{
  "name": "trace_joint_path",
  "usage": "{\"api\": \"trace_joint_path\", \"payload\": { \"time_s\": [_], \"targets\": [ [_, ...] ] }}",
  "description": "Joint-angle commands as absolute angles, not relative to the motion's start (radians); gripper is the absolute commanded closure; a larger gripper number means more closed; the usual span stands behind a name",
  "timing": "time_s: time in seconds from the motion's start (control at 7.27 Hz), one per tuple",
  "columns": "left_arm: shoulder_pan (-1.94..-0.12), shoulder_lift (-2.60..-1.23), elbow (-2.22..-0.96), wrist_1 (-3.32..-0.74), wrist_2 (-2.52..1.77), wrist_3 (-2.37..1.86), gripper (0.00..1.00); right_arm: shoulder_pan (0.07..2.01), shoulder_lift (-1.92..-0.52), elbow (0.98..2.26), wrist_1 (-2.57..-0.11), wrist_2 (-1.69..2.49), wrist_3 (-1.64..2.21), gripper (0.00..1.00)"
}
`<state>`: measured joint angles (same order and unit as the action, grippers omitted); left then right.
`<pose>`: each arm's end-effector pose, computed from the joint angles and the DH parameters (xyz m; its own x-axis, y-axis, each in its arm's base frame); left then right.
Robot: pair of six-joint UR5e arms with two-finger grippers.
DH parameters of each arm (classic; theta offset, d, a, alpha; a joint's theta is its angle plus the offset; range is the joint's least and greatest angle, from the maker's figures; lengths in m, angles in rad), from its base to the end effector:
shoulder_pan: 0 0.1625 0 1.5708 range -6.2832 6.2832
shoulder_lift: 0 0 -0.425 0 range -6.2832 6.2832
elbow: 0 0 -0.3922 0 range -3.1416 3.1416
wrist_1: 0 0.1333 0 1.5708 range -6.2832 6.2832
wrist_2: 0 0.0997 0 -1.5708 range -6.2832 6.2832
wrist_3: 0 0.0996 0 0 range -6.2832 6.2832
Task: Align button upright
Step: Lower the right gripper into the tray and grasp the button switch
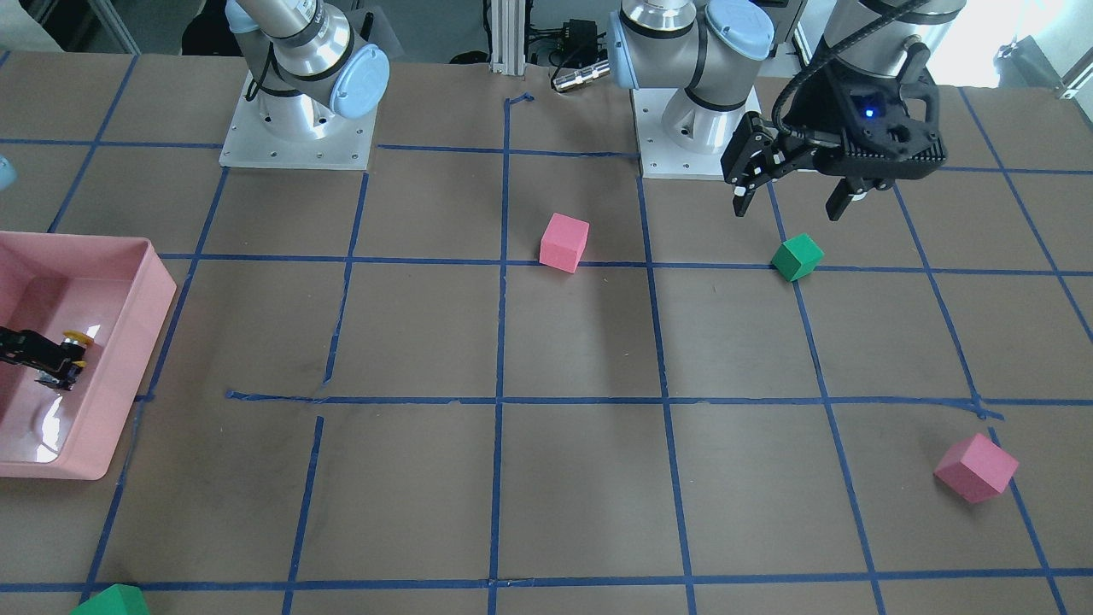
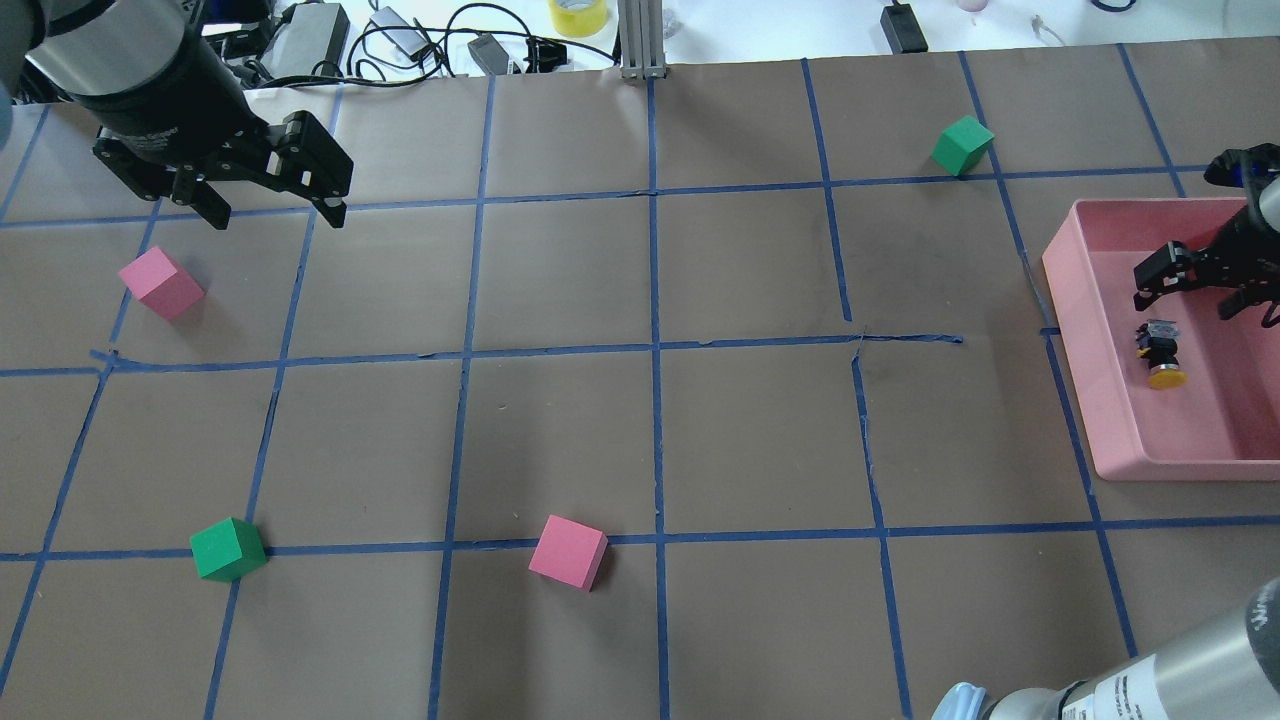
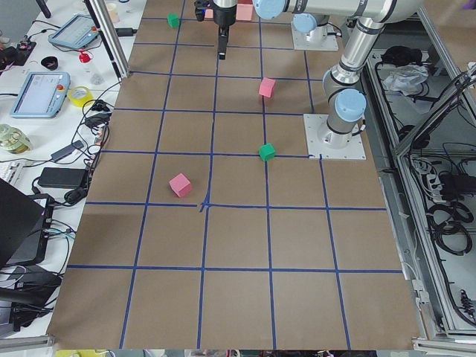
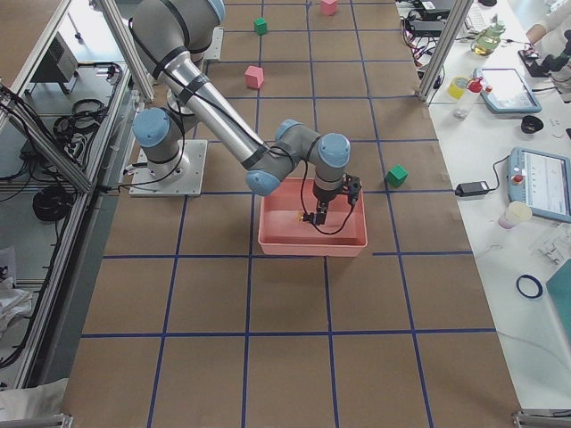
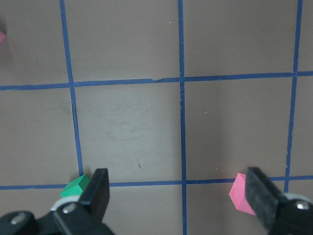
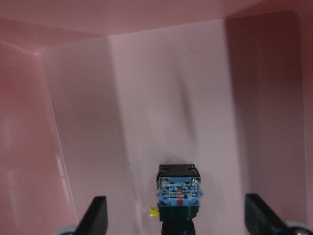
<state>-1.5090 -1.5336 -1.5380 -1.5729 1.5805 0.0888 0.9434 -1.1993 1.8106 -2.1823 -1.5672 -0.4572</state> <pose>-0.1023 -0.4889 0.5220 -0.9995 0.0261 -0.0157 0.0271 0.9974 -0.0667 -0.2294 -0.5441 0.2338 -0.9855 0.1694 -0.0031 0.1694 0.9855 -0.0018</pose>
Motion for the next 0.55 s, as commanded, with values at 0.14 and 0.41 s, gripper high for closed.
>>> {"api": "trace_joint_path", "payload": {
  "time_s": [0.14,0.41],
  "targets": [
    [-1.509,-1.531,-1.539,-1.572,1.582,0.091,0.0,0.943,-1.165,1.819,-2.204,-1.566,-0.465,0.0],
    [-1.509,-1.531,-1.539,-1.572,1.582,0.091,0.0,0.943,-1.157,1.819,-2.235,-1.569,-0.492,0.0]
  ]
}}
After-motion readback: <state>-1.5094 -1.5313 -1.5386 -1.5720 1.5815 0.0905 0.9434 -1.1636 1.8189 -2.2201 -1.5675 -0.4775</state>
